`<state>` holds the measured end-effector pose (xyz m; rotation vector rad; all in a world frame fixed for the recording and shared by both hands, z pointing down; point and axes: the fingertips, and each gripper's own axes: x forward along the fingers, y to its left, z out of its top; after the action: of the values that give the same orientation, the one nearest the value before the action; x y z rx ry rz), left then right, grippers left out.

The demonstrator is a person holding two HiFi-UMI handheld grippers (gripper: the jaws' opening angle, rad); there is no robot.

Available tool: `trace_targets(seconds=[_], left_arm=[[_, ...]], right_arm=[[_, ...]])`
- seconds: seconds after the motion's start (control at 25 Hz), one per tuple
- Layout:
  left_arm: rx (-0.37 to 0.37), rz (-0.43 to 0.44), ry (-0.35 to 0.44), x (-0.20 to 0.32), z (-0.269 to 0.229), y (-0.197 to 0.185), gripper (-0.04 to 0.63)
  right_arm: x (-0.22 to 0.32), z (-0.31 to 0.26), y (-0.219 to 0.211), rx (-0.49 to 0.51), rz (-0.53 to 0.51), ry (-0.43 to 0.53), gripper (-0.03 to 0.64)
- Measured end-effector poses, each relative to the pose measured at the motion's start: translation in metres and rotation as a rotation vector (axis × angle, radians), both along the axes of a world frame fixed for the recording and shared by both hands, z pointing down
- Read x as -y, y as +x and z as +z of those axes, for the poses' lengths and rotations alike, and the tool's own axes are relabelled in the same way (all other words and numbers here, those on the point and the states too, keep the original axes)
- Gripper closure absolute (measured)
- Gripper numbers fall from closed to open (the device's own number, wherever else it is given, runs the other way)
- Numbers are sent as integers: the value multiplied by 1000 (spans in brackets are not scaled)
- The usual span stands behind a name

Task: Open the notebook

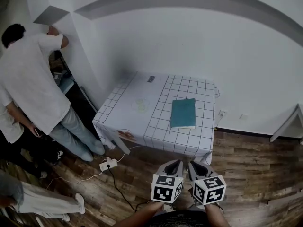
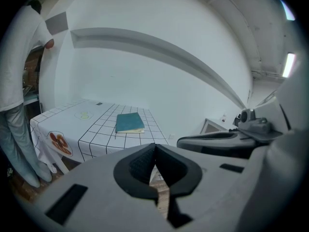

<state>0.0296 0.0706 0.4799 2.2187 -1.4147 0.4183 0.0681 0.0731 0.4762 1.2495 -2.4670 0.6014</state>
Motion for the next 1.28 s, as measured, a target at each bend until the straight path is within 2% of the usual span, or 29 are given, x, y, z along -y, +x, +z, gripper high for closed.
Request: trace_targets(seconds=[0.32, 0.6, 1.28], left_arm=[[1, -4, -1, 14, 4, -11, 584], [13, -44, -2, 45, 10, -22, 584], [42, -63, -39, 157, 25, 8, 584]], right_arm=[[15, 5, -16, 13, -8, -1, 604], [45, 9, -26, 24, -48, 9, 604], [161, 23, 7, 47, -58, -28, 604]])
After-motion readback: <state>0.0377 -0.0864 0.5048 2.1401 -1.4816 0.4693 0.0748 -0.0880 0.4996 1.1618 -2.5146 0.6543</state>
